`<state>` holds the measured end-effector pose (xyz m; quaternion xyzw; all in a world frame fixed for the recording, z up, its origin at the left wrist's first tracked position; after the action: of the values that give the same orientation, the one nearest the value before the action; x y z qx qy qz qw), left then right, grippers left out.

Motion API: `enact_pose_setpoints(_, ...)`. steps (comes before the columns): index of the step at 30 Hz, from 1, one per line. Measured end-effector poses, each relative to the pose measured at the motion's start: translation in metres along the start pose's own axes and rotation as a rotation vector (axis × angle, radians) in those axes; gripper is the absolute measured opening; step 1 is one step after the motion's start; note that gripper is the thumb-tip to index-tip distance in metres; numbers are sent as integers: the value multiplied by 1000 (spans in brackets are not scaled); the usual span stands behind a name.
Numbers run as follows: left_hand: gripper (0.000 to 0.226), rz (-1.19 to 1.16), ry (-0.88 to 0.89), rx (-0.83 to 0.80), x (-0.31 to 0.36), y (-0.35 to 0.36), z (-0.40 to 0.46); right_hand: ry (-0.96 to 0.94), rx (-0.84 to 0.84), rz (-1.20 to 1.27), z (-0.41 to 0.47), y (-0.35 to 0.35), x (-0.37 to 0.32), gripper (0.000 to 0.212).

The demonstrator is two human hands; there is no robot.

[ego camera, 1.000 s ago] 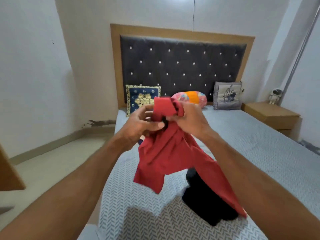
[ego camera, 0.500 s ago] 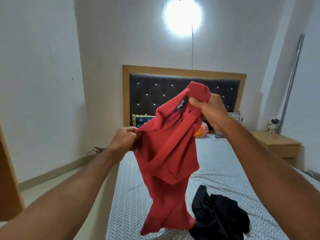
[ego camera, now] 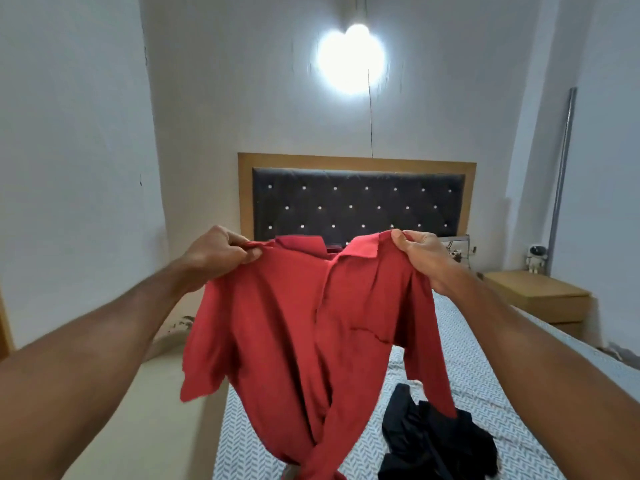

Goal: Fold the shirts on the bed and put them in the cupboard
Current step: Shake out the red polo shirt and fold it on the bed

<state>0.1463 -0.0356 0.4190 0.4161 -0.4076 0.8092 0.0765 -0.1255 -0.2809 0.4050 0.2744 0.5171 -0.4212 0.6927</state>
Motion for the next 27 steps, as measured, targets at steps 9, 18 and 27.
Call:
enact_pose_setpoints(9, 42, -347, -138, -3, -15, -1, -6, -356, 179, -495, -1, -14, -20, 20)
enact_pose_setpoints(18, 11, 31, -94, -26, -12, -2, -15, -105, 54, -124, -6, -8, -6, 36)
enact_pose_setpoints(27, 14, -456, -159, 2, -43, 7, -19, -106, -87, -78, -18, 1, 12, 35)
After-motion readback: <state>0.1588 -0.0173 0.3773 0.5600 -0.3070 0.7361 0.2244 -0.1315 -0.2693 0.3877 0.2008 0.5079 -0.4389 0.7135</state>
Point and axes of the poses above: each hand's wrist, its own z-axis towards the middle knuckle, its own y-axis out of the palm, x = y × z, the point moved 9 cm from there along z, towards the middle knuckle, and after that the axes turned 1 degree about z, right-handed, at the moved point
